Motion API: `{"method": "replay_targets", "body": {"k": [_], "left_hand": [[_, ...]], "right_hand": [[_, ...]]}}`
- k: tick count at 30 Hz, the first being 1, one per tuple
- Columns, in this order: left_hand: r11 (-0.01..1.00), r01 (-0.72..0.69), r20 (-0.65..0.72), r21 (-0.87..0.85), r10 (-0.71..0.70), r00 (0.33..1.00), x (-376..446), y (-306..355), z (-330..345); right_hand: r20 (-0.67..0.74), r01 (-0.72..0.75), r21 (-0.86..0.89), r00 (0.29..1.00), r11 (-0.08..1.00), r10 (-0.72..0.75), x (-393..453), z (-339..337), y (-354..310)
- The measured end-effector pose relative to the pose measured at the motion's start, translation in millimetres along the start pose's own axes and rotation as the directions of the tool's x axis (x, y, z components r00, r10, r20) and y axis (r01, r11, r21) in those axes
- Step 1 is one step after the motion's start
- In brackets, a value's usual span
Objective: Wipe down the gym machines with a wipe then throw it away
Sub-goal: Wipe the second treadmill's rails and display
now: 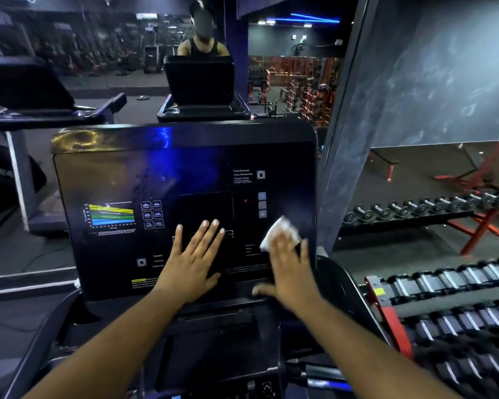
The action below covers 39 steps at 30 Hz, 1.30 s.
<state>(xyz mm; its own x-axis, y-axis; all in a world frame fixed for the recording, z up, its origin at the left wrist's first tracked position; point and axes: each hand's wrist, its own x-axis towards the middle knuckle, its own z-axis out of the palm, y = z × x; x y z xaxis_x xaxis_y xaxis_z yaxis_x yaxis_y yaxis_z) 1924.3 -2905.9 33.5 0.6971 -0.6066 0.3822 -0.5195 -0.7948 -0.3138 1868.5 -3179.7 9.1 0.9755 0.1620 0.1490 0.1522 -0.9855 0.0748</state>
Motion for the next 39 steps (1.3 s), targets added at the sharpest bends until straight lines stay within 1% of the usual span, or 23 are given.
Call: {"method": "replay_targets", "body": {"k": [1,3,4,5,7,9,10,11,12,13,15,17,18,20,22,24,26,28,29,31,34,37,39], "left_hand": [[1.000,0.004,0.004,0.004,-0.004,1.000,-3.5,-0.2,1.7],[1.000,0.002,0.001,0.012,-0.002,1.000,-10.9,-3.9,5.5],[1.000,0.000,0.004,0.016,0.000,1.000,-15.0,-6.0,6.2],[1.000,0.001,0.008,0.020,-0.001,1.000,-18.8,-8.6,6.8],[1.000,0.016,0.012,0.024,-0.016,1.000,-27.2,-15.4,7.9],[0.999,0.026,-0.001,0.023,-0.026,1.000,-35.2,-23.5,8.9],[1.000,0.024,-0.006,0.017,-0.024,1.000,-38.4,-27.3,10.4],[1.000,0.021,-0.005,0.012,-0.021,1.000,-43.0,-33.0,11.5],[1.000,0.021,-0.004,0.007,-0.021,1.000,-46.4,-36.8,12.5],[1.000,0.024,0.000,0.001,-0.024,1.000,-50.9,-42.8,13.6],[1.000,0.023,-0.010,-0.005,-0.023,1.000,-59.4,-52.9,15.9],[1.000,0.013,-0.029,-0.006,-0.013,1.000,-70.7,-66.3,19.9],[1.000,0.008,-0.026,-0.008,-0.008,1.000,-77.2,-73.5,21.9],[1.000,0.000,-0.021,-0.016,-0.001,1.000,-85.4,-82.2,24.6],[1.000,-0.004,-0.014,-0.027,0.004,1.000,-94.3,-89.5,29.4],[0.999,-0.006,-0.018,-0.047,0.005,1.000,-103.0,-92.0,33.3],[0.997,0.005,-0.024,-0.072,-0.007,1.000,-113.7,-89.9,37.2],[0.995,0.032,-0.012,-0.097,-0.033,0.999,-123.4,-84.9,41.1],[0.993,0.048,-0.013,-0.108,-0.049,0.999,-126.6,-82.5,42.5],[0.991,0.061,-0.006,-0.121,-0.062,0.998,-133.5,-79.7,44.8],[0.990,0.049,-0.016,-0.132,-0.052,0.999,-139.5,-84.4,46.9],[0.989,0.023,-0.016,-0.144,-0.026,1.000,-141.8,-86.7,46.1],[0.989,0.017,-0.008,-0.144,-0.018,1.000,-143.4,-88.3,46.9]], "right_hand": [[0.024,0.093,-0.017,0.995,0.995,-0.093,-12.5,20.1,-13.4],[0.039,0.206,-0.046,0.978,0.977,-0.204,-20.7,38.1,-19.3],[0.020,0.227,-0.076,0.974,0.971,-0.226,-16.6,36.8,-12.6],[-0.027,0.210,-0.109,0.977,0.972,-0.214,-8.9,30.0,-2.0],[-0.114,0.055,-0.101,0.991,0.993,-0.066,10.5,6.8,21.2],[-0.176,-0.152,0.013,0.973,0.988,0.152,25.0,-16.1,28.2],[-0.184,-0.225,0.082,0.954,0.971,0.237,28.2,-22.1,21.2],[-0.180,-0.262,0.131,0.942,0.956,0.283,29.5,-23.5,4.7],[-0.165,-0.265,0.159,0.943,0.951,0.290,28.3,-19.8,-14.7],[-0.137,-0.230,0.169,0.958,0.959,0.253,25.9,-12.3,-39.4],[-0.061,-0.096,0.128,0.993,0.987,0.105,17.0,10.4,-87.5],[-0.038,0.031,0.074,0.999,0.997,-0.028,11.0,29.9,-131.5],[-0.033,0.068,0.056,0.997,0.996,-0.067,8.7,34.8,-149.2],[-0.015,0.115,0.013,0.993,0.993,-0.115,3.4,36.3,-161.6],[-0.004,0.141,-0.050,0.990,0.989,-0.142,-2.7,38.5,-153.2],[0.056,0.079,-0.059,0.996,0.995,-0.076,-15.9,41.5,-132.3],[0.083,-0.068,-0.013,0.994,0.998,0.069,-33.4,46.6,-121.7],[0.135,-0.197,0.044,0.973,0.979,0.189,-45.9,49.5,-135.9],[0.147,-0.227,0.075,0.966,0.971,0.215,-48.6,50.3,-150.9],[0.161,-0.181,0.112,0.974,0.977,0.162,-50.6,51.0,-188.4],[0.113,0.025,0.089,0.993,0.996,-0.035,-40.2,49.7,-237.0],[0.080,0.170,0.045,0.982,0.984,-0.173,-27.9,44.1,-252.6],[0.055,0.203,0.000,0.978,0.979,-0.203,-28.0,40.7,-242.8]]}}
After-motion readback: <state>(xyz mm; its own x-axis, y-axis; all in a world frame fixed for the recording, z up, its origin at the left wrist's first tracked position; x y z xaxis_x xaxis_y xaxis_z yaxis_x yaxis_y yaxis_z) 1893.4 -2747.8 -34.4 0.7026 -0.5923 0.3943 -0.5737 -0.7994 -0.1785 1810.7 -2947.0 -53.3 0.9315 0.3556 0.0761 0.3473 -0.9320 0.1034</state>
